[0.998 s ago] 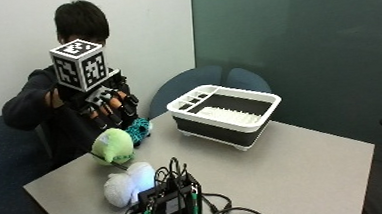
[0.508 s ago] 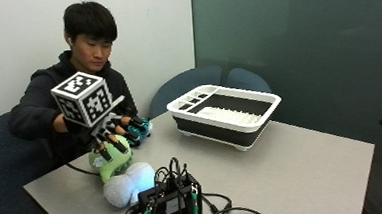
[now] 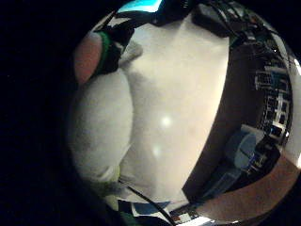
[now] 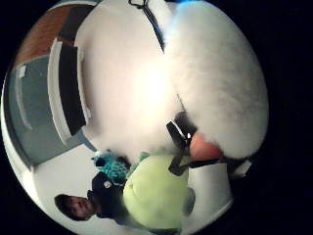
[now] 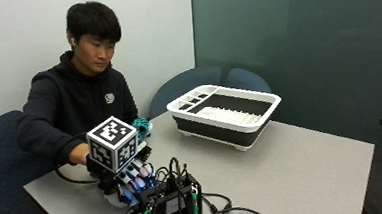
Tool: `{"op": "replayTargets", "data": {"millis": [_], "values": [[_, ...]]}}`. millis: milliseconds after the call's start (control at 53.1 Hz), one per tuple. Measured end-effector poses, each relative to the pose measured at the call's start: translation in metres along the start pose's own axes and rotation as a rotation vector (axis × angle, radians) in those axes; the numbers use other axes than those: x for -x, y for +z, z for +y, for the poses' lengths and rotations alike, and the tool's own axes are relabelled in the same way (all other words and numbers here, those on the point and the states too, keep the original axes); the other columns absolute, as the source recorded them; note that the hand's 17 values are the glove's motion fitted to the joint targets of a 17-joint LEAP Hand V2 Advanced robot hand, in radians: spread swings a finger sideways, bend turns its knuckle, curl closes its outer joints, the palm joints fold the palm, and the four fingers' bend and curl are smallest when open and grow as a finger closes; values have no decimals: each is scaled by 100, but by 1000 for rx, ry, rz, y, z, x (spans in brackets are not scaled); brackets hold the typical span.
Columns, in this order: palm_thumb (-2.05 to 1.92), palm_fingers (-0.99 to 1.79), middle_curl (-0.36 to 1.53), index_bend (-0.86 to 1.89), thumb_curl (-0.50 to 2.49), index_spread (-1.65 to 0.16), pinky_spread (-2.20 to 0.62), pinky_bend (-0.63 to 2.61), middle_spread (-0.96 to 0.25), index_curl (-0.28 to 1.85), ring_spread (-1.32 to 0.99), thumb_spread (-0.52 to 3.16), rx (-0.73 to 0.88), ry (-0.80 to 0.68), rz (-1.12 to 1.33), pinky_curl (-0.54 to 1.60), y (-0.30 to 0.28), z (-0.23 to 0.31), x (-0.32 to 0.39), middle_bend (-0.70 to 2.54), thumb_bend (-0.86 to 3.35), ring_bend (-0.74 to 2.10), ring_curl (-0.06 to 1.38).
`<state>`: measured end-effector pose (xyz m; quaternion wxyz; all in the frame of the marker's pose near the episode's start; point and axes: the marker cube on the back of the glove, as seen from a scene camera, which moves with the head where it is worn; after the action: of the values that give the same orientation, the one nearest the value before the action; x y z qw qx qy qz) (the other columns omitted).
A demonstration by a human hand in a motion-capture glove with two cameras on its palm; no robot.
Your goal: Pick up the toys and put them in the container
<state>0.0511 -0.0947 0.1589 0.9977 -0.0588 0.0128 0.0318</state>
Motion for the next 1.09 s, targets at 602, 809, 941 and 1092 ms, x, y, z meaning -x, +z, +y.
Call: {"op": "replayTargets", "data": {"millis": [602, 809, 941, 1092], "values": [[65, 102, 69, 45, 58, -28, -45, 112, -25, 18, -42, 95, -451, -233, -37, 56, -166, 20, 151, 98, 14, 133, 62], [67, 97, 83, 74, 69, -32, -52, 116, -28, 28, -42, 79, -536, -445, -285, 66, -213, 16, 281, 112, 11, 143, 69], [66, 87, 90, 87, 74, -34, -54, 119, -29, 35, -42, 72, -543, -565, -408, 72, -198, 6, 353, 119, 9, 148, 72], [50, 41, 89, 64, 69, -29, -49, 124, -27, 37, -37, 96, -285, -588, -491, 74, -153, -14, 389, 105, 0, 147, 72]]}}
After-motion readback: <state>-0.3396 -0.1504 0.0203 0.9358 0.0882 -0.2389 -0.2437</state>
